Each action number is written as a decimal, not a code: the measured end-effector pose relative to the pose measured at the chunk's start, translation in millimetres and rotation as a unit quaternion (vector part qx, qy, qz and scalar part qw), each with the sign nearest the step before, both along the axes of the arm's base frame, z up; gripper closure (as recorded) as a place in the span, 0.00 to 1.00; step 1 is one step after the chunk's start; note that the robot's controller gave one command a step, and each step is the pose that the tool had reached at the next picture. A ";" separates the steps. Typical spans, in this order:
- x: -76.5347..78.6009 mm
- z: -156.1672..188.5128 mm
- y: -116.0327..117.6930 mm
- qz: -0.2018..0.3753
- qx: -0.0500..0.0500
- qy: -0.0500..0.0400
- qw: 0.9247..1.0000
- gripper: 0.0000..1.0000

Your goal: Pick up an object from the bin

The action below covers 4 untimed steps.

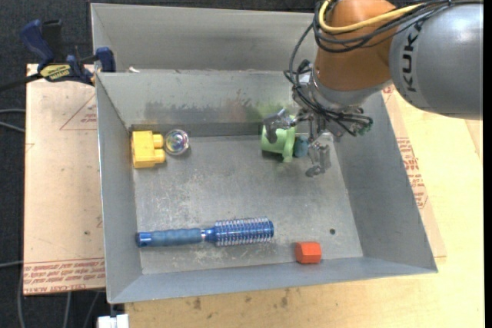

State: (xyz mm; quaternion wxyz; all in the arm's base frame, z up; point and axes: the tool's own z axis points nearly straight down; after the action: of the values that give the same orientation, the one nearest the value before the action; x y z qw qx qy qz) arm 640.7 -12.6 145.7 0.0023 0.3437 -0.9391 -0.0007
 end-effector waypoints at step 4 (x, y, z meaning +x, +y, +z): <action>13.0 -10.9 -70.5 -0.114 0.001 -0.004 0.993 0.00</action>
Offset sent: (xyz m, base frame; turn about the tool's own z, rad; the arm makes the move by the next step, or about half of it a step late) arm 0.0135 -0.0277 -0.0681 0.1863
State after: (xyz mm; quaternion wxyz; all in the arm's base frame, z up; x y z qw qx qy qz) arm 653.7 -83.1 134.8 -0.0023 0.2344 -0.9721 -0.0004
